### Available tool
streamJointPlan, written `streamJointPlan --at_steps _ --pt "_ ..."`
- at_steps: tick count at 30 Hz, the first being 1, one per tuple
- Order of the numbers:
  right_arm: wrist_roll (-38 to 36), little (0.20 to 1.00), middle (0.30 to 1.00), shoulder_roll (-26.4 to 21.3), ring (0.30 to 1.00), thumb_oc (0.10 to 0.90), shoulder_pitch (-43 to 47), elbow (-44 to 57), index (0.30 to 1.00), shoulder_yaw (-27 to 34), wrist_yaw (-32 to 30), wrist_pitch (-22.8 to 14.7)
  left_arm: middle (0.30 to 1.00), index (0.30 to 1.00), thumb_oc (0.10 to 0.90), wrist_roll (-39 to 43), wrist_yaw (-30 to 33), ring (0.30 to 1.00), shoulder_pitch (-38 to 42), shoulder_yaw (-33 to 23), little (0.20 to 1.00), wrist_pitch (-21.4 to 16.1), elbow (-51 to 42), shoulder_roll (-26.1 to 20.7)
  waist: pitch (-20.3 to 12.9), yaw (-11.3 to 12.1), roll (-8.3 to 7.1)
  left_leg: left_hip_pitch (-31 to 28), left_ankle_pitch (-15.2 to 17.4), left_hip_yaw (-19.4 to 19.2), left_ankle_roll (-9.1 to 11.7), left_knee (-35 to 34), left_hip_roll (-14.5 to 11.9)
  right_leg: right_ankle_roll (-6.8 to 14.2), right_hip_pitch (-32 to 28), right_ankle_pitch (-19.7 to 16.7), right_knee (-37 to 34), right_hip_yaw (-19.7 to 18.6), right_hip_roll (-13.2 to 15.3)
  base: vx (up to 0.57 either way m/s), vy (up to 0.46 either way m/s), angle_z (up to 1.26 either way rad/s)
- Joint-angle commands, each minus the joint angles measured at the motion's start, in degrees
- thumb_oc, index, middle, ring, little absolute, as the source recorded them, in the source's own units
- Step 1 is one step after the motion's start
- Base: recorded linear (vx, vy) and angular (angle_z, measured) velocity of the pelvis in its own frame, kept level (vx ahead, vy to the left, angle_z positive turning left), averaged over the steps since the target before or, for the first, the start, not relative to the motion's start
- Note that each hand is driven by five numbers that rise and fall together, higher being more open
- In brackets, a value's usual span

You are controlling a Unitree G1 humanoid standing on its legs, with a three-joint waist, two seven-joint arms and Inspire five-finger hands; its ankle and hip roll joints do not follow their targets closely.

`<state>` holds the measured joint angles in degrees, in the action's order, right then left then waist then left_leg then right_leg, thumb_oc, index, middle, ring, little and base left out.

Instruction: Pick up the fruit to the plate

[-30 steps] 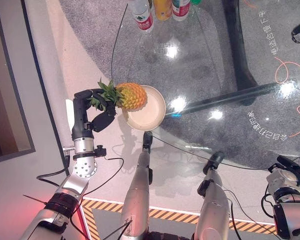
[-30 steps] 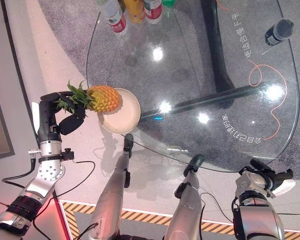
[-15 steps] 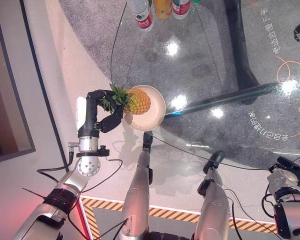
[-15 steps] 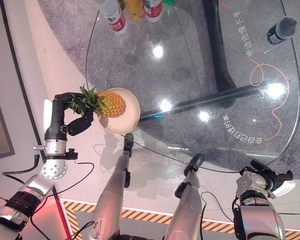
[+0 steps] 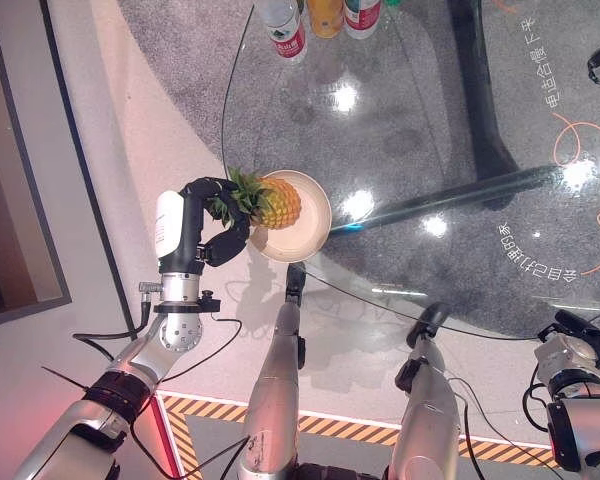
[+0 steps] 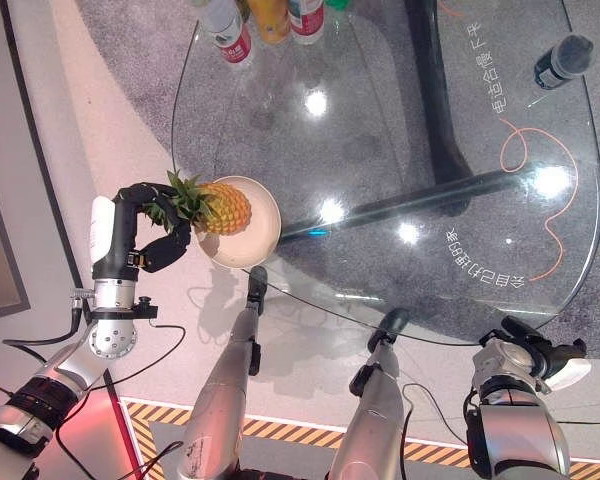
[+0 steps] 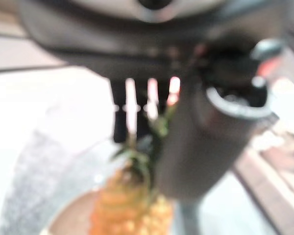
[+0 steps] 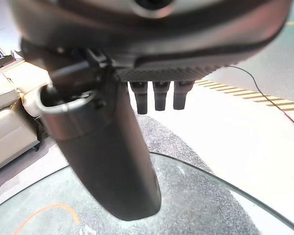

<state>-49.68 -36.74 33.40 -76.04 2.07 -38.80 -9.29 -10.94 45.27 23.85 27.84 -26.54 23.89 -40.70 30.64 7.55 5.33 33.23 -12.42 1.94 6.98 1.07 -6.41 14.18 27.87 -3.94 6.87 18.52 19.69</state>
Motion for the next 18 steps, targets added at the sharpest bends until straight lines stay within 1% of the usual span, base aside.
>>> streamJointPlan --at_steps 1,11,13,14,15,16,17,18 --pt "-1.77 0.900 0.900 -6.97 0.900 0.800 -0.61 -3.05 0.900 -2.16 -1.40 -1.52 0.300 0.300 0.100 -1.33 4.77 0.300 6.09 -1.70 0.200 -1.98 -0.80 -2.00 -0.84 0.23 -0.77 -0.89 3.66 -2.22 0.62 0.85 -2.23 -1.71 5.60 -1.89 5.64 -1.23 -2.32 0.00 0.000 0.00" --pt "-1.55 0.900 0.900 -6.90 0.900 0.800 0.13 -3.34 0.900 -2.49 -1.67 -1.47 0.300 0.300 0.100 -0.34 4.46 0.300 6.55 -0.46 0.200 -2.58 0.12 -1.33 -0.84 0.12 -0.94 -0.87 3.66 -2.18 0.66 0.77 -2.35 -1.58 5.68 -2.06 5.53 -1.26 -2.30 0.00 0.000 0.00" --pt "-1.50 0.900 0.900 -6.90 0.900 0.800 0.00 -3.27 0.900 -2.31 -1.50 -1.38 0.333 0.333 0.138 -0.38 4.41 0.333 6.62 -0.34 0.238 -2.80 0.24 -1.21 -0.84 0.07 -1.05 -0.95 3.70 -2.15 0.66 0.70 -2.33 -1.51 5.62 -2.11 5.43 -1.24 -2.35 0.00 0.000 0.00" --pt "-1.48 0.900 0.900 -6.93 0.900 0.800 0.01 -3.30 0.900 -2.27 -1.36 -1.33 0.382 0.382 0.196 -0.24 4.13 0.382 6.70 -0.27 0.296 -2.66 0.20 -1.19 -0.84 0.06 -1.08 -0.94 3.69 -2.16 0.64 0.63 -2.35 -1.50 5.64 -2.13 5.42 -1.21 -2.39 0.00 0.000 0.00" --pt "-1.53 0.900 0.900 -6.84 0.900 0.800 0.05 -3.42 0.900 -2.30 -1.31 -1.50 0.479 0.479 0.309 0.16 4.06 0.479 6.88 -0.11 0.409 -2.75 0.22 -1.13 -0.84 0.06 -1.08 -0.91 3.66 -2.17 0.63 0.58 -2.32 -1.47 5.62 -2.18 5.32 -1.18 -2.39 0.00 0.000 0.00" --pt "-1.54 0.900 0.900 -6.78 0.900 0.800 0.04 -3.45 0.900 -2.32 -1.30 -1.59 0.498 0.498 0.331 0.19 3.98 0.498 6.92 -0.08 0.431 -2.71 0.23 -1.07 -0.84 0.07 -1.08 -0.89 3.65 -2.15 0.62 0.54 -2.31 -1.45 5.61 -2.20 5.28 -1.17 -2.37 0.00 0.000 0.00" --pt "-1.61 0.900 0.900 -6.73 0.900 0.800 0.11 -3.52 0.900 -2.46 -1.33 -1.66 0.538 0.538 0.377 0.27 3.79 0.538 6.99 -0.03 0.477 -2.70 0.25 -1.12 -0.84 0.11 -1.06 -0.86 3.66 -2.10 0.61 0.57 -2.29 -1.47 5.65 -2.17 5.31 -1.18 -2.40 0.00 0.000 0.00" --pt "-1.50 0.900 0.900 -6.76 0.900 0.800 0.21 -3.42 0.900 -2.37 -1.41 -1.51 0.556 0.556 0.399 0.48 3.61 0.556 6.97 -0.06 0.499 -2.92 0.17 -1.27 -0.84 0.10 -1.06 -0.84 3.69 -2.09 0.61 0.58 -2.27 -1.43 5.71 -2.19 5.35 -1.21 -2.41 0.00 0.000 0.00"
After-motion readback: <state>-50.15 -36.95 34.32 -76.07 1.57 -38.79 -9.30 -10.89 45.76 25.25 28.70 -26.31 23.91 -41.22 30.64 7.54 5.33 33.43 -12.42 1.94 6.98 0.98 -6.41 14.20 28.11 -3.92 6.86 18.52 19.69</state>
